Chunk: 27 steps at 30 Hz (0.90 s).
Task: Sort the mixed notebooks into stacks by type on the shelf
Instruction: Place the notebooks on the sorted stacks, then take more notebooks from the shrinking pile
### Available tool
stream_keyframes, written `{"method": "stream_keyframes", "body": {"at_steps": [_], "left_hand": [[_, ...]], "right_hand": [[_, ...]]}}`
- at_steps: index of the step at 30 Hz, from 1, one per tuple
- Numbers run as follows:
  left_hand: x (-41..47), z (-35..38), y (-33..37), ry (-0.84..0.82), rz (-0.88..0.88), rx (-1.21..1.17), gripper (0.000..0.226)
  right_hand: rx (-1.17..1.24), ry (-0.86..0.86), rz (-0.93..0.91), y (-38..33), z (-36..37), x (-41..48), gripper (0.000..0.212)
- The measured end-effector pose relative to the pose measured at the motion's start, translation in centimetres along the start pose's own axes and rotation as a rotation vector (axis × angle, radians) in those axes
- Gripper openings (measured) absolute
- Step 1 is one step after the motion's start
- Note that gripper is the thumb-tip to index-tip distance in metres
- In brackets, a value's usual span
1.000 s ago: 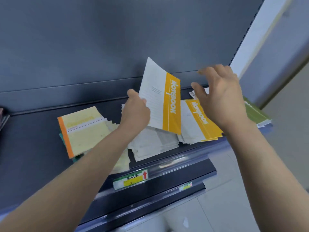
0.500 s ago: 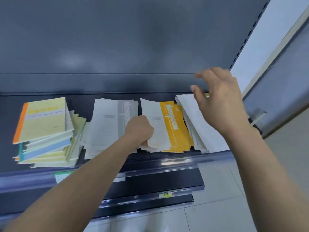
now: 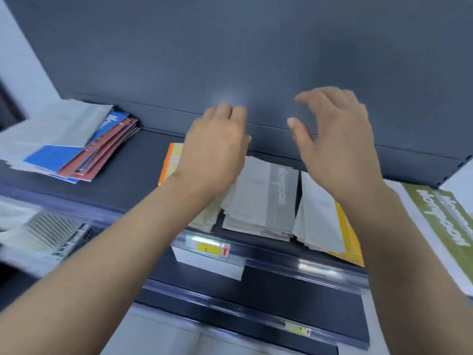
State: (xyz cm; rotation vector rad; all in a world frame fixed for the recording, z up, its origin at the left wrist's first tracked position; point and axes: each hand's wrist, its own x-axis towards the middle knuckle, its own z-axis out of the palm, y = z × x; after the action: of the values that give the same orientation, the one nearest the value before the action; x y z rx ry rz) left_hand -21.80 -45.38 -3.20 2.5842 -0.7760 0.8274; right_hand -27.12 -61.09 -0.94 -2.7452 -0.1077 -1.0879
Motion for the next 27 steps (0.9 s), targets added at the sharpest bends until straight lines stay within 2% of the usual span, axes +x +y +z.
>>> {"method": "stream_keyframes", "body": {"at_steps": [3,9,14,19,23,27], "left_hand": [[-2.0,-4.5,-5.8,0.144,0.001,0.065,0.023],[-6.9,-11.8,-17.9,0.218,-0.134,0.142,0.023],[-10.0,-15.7,-28.0,0.204,-0.312,0.079,0.025],[-10.9,-16.3,-34.2,0.154,-0.392,0.05,0.025],[-9.9,-14.1,-37.5,0.092,-0.463,0.002,0.026],[-8.3,-9.9,-40.6,-0.063,-0.542,-0.024,0.029]], "right_hand": [[0.07,-0.024,-0.047,-6.5,1.9,2.0,0.031],[0.132,-0.045,-0.129,-20.5,5.8,5.0,0.033],[0.166,-0.045,-0.14,-29.4,9.4,6.8,0.031],[0.142,-0.1,-0.114,-33.5,12.7,8.5,0.033],[0.12,-0.127,-0.096,-34.6,15.0,10.1,0.033],[0.103,-0.149,-0.065,-33.9,17.8,12.2,0.034]]}}
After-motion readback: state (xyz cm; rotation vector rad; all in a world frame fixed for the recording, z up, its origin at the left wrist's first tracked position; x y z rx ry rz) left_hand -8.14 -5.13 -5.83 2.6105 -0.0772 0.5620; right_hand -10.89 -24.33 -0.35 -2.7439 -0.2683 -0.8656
